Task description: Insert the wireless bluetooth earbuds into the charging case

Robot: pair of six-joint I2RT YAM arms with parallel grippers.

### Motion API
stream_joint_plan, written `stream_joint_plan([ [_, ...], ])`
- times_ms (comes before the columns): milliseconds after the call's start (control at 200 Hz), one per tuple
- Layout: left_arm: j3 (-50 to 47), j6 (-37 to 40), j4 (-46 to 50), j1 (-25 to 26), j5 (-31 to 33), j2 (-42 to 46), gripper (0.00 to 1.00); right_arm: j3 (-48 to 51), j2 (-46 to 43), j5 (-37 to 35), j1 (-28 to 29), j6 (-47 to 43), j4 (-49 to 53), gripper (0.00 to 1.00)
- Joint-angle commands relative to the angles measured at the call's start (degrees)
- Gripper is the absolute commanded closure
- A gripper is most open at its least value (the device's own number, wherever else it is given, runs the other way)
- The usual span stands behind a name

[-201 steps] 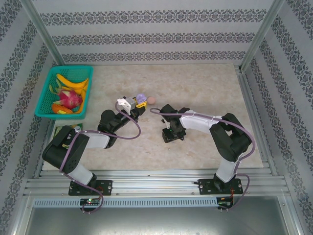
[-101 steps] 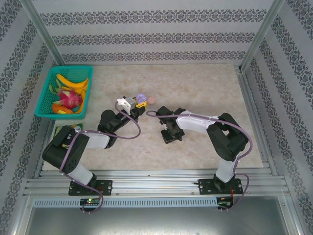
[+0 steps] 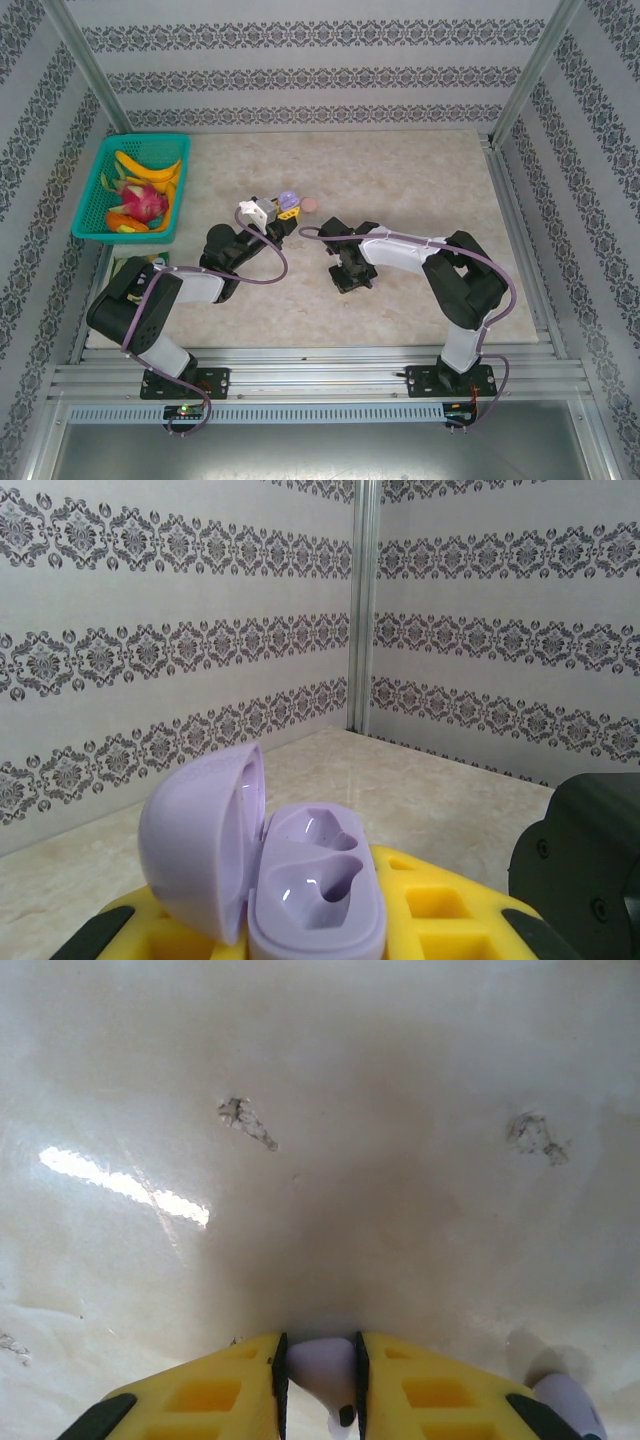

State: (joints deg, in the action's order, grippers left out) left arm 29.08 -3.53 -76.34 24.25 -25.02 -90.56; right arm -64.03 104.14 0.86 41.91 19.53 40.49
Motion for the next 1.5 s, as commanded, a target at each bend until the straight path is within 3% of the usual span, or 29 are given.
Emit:
stream_joint_plan([
  [0, 1.3, -1.0, -1.4, -0.6, -0.7, 1.2, 1.0, -0.2, -1.8, 0.1, 0.9, 1.1, 1.1, 0.74],
  [490, 2.6, -0.7, 0.8, -0.6, -3.0, 1.6, 1.0, 0.1, -16.7, -0.3, -4.1, 3.6, -0.3, 0.75],
  [774, 4.7, -1.6, 2.9, -0.6, -9.3, 1.3, 1.0, -6.6, -27.3, 1.3, -8.8, 1.4, -0.8, 0.75],
  [1099, 10.3, -1.1, 5.6, 0.0, -16.5, -0.5, 1.0, -19.8, -28.4, 4.8, -9.0, -3.8, -5.2, 0.75],
  [1494, 18.9, 2.4, 14.3, 0.9, -19.1, -2.2, 1.0, -22.9, -27.6, 11.0, -7.7, -4.8, -17.8, 0.75],
])
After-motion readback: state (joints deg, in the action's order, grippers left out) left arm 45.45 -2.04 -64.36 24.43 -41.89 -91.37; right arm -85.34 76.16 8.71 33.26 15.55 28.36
